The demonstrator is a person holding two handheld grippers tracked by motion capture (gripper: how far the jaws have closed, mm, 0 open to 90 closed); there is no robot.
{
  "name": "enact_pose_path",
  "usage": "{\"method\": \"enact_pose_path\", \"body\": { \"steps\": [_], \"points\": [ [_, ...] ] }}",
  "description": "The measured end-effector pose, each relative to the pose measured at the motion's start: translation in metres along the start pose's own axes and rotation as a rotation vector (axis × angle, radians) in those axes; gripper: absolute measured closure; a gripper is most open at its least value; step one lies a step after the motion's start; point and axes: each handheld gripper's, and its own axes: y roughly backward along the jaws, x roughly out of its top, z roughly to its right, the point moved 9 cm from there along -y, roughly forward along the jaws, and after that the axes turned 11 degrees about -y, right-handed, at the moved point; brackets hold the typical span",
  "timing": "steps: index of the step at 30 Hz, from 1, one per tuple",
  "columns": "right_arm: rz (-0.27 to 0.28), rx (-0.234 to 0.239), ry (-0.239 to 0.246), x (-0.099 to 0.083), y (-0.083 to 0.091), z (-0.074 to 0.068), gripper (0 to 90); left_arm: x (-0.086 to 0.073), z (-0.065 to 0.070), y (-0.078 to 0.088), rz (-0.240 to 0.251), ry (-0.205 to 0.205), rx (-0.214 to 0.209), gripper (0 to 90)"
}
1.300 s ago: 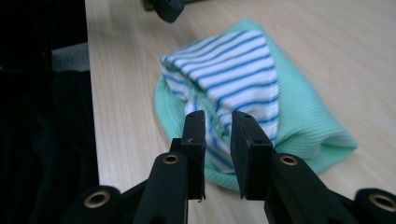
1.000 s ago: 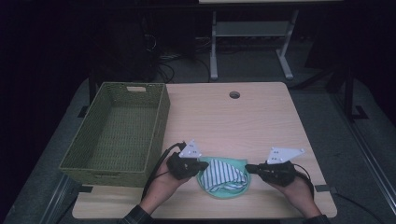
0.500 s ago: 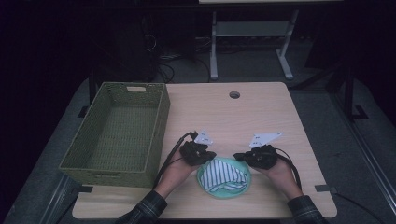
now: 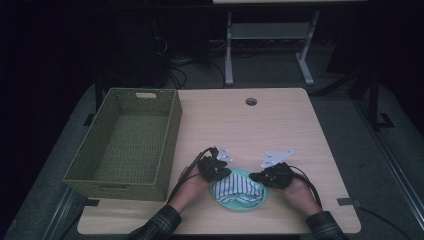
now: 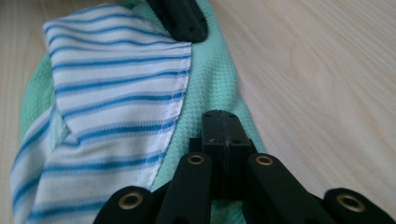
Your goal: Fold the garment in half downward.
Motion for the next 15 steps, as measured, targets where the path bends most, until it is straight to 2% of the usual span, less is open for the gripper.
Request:
{"method": "enact_pose_path", "body": {
  "steps": [2,5,9,12,15],
  "points": [
    [0.000,-0.013,0.009,0.001,-0.001,0.001,90.0,0.001,-0.005,-0.002,-0.001,-0.008,0.006,89.8],
    [0.002,-0.014,0.000,0.002,-0.001,0.002,90.0,0.004,-0.010,-0.005,0.014,0.006,-0.001,89.7],
    [0.028,-0.015,-0.014,0.007,0.003,0.005,90.0,0.009,-0.010,0.001,0.049,0.020,-0.019,89.6],
    [0.057,-0.022,-0.017,0.016,0.007,0.009,90.0,0.016,-0.001,0.012,0.098,0.028,-0.036,89.5],
    [0.077,-0.027,-0.024,0.024,0.008,0.014,90.0,0.020,0.016,0.024,0.129,0.016,-0.067,89.5]
  ]
}}
